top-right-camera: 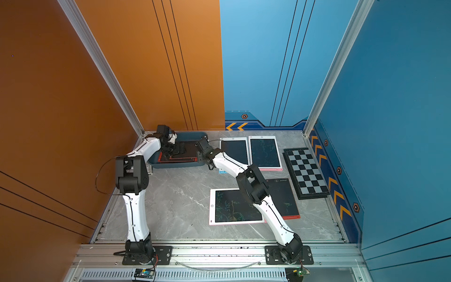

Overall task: Take out the writing tablet from the storage box
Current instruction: Pick up the writing tablet from the storage box.

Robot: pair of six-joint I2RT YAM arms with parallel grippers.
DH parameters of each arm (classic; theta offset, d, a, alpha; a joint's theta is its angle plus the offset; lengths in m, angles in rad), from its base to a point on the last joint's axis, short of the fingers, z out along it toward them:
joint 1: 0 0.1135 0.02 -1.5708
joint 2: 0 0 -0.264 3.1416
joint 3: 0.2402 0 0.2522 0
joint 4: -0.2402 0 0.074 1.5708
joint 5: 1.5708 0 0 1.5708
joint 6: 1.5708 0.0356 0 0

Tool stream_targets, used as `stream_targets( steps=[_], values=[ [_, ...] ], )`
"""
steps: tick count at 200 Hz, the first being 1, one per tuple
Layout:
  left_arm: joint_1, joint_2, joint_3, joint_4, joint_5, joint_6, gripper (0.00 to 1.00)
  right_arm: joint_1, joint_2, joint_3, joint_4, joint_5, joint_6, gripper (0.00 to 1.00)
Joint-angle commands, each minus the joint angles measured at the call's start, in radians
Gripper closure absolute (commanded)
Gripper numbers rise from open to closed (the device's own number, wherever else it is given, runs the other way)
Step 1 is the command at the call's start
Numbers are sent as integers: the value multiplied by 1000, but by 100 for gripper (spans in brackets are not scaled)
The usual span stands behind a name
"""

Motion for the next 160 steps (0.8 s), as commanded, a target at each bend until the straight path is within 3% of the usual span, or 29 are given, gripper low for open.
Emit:
stream_targets(
  steps=[1,66,160],
  values=[
    [0,-40,18,-39,32,-8,2,-1,29,3,-92,-6,-6,35],
    [28,-120,18,-38,-153,34,2,-10,-6,8,-90,38,-26,34],
    [56,-5,35,-39,-91,14,2,-14,3,26,-80,51,-30,33]
  ],
)
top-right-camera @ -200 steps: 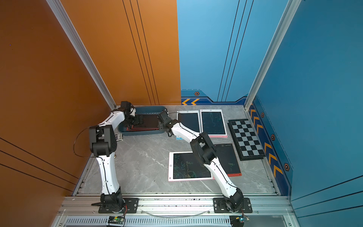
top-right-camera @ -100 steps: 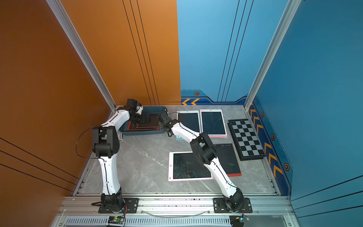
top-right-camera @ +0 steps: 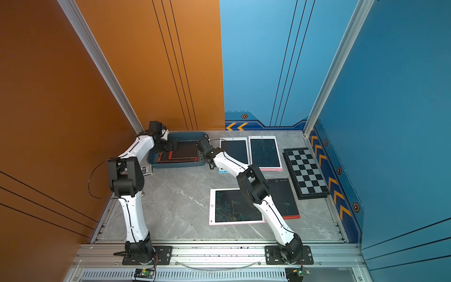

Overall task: Take out the writing tablet from the storage box
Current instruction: Pick up the writing tablet from the storage box.

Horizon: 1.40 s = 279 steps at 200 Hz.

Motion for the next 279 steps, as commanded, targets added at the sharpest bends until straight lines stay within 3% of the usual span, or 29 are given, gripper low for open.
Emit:
stream_targets(
  steps=[1,69,124,173,244,279],
  values=[
    [-6,45,26,-21,25,-4,2,-3,4,21,-71,23,-11,33],
    [-43,97,30,-21,118,-28,2,10,41,36,-79,-19,0,37],
    [-103,74,73,-20,272,-87,0,24,70,73,-81,-58,8,49],
    [-111,-17,85,37,433,-183,2,23,68,73,-81,-70,30,67],
    [-98,-138,-56,280,625,-397,5,8,55,64,-81,-61,63,69],
    [-84,-141,-95,309,632,-433,12,-3,47,58,-81,-56,72,70]
  ],
)
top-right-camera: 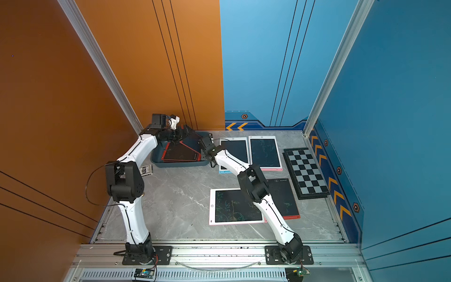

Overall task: Take out the writing tablet from the storage box
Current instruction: Pick up the writing tablet from the storage box.

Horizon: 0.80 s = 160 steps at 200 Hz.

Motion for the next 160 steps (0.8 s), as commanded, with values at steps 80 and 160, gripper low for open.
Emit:
stream_targets(
  steps=[80,160],
  values=[
    [9,-19,-35,-89,-89,26,44,6,-9,-37,-5,-37,-3,71],
    [2,-103,-80,-176,-217,90,31,5,-27,-78,19,-55,10,72]
  ],
)
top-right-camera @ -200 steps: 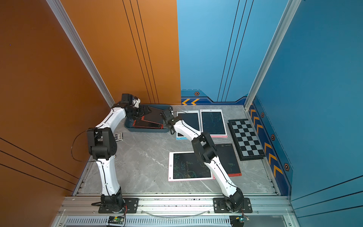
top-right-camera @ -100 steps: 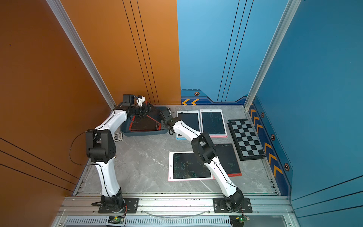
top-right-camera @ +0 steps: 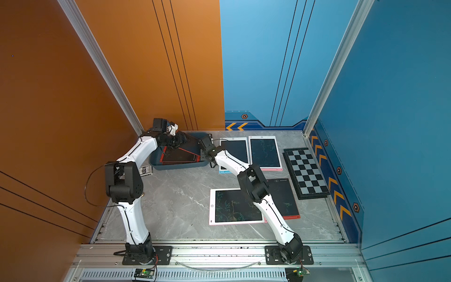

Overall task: Take out the writing tablet from the storage box
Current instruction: Pick up the writing tablet from the storage box.

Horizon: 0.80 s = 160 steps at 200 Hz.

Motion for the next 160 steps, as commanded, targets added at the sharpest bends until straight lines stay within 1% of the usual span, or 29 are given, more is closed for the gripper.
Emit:
stream_targets(
  steps=[1,17,61,83,106,133,138,142,160],
  values=[
    [-5,-59,-17,-34,-40,31,32,7,-21,-50,-22,-38,1,72],
    [-5,-67,-24,-37,-51,31,41,8,-24,-54,-20,-39,2,72],
    [-5,-87,-36,-48,-90,36,80,7,-24,-57,-12,-41,20,73],
    [-7,-84,-34,-59,-102,33,91,7,-26,-57,-7,-43,33,73],
    [-7,-100,-37,-60,-103,24,100,8,-30,-57,-6,-34,56,75],
    [-5,-153,-46,-60,-103,22,100,8,-38,-54,-2,-31,93,76],
    [-4,-169,-50,-61,-106,22,100,7,-36,-54,4,-37,98,75],
    [-2,-179,-54,-61,-108,21,100,-21,-39,-54,9,-43,101,75],
    [13,-236,-77,-60,-102,9,100,-29,-50,-55,37,-69,103,71]
  ],
)
